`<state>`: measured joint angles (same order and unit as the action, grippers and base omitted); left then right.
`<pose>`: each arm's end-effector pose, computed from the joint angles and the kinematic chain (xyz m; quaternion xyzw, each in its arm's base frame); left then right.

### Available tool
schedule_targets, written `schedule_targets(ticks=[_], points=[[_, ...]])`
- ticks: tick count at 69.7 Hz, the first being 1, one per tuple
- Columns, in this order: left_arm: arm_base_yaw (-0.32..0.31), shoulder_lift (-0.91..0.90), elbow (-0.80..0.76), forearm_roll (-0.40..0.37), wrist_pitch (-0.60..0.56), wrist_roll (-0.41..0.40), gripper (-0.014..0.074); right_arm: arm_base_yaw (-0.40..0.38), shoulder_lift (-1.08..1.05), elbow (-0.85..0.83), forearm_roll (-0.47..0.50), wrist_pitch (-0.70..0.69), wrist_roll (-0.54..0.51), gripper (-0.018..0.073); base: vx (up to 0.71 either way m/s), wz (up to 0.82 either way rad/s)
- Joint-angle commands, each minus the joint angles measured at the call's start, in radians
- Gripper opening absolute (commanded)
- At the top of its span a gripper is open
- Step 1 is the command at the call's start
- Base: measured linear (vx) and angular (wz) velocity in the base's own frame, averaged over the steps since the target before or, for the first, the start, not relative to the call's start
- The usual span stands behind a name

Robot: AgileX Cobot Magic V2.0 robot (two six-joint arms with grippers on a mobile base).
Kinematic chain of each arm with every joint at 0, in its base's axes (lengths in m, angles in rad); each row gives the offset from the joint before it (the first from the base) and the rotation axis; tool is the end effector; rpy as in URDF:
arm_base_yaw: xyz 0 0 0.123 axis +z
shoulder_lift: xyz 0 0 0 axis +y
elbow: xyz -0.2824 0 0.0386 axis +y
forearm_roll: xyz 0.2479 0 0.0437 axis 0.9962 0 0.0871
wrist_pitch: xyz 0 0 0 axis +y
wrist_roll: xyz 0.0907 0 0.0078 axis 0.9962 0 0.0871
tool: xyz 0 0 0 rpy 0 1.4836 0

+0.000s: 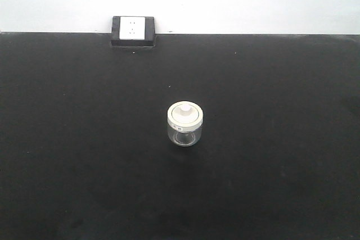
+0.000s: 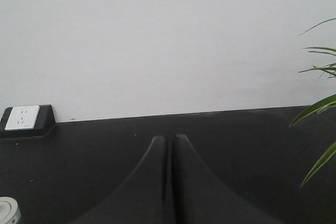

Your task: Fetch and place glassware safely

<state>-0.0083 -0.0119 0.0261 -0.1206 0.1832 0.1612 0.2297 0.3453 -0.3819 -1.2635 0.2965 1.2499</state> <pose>0.0561 -0.0025 0.1884 0.0263 0.7441 0.0033 0.6676 0.0845 -0.0064 0.3104 0.0212 0.6960 -0.0159 0.7176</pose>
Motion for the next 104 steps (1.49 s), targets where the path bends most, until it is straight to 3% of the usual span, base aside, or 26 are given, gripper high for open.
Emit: schedule_targets(ticks=[1,62,69,85,90,95,104], points=[[-0.007,-0.012,0.031,-0.012,-0.066,0.001,0.0002,-0.005,0.008,-0.028,-0.031,-0.022,-0.004,-0.0003,0.00,0.00],[-0.007,-0.012,0.031,-0.012,-0.066,0.002,0.0002,-0.005,0.008,-0.028,-0.031,-0.022,-0.004,-0.0003,0.00,0.00],[-0.007,-0.012,0.031,-0.012,-0.066,0.002,0.0002,-0.005,0.008,-0.028,-0.078,-0.022,-0.003,-0.0003,0.00,0.00],[-0.007,-0.012,0.031,-0.012,-0.066,0.002,0.0002,-0.005,0.008,-0.025,-0.065,-0.127,0.023,-0.0003,0.00,0.00],[-0.007,-0.012,0.031,-0.012,-0.066,0.002,0.0002,-0.005,0.014,-0.025,-0.017,-0.164,-0.017,-0.0003,0.00,0.00],[-0.007,-0.012,0.031,-0.012,-0.066,0.002,0.0002,-0.005,0.026,-0.025,0.100,-0.169,-0.106,-0.0003,0.00,0.00],[-0.007,-0.012,0.031,-0.012,-0.066,0.002,0.0002,-0.005,0.045,-0.025,0.417,-0.129,-0.428,-0.0003,0.00,0.00]])
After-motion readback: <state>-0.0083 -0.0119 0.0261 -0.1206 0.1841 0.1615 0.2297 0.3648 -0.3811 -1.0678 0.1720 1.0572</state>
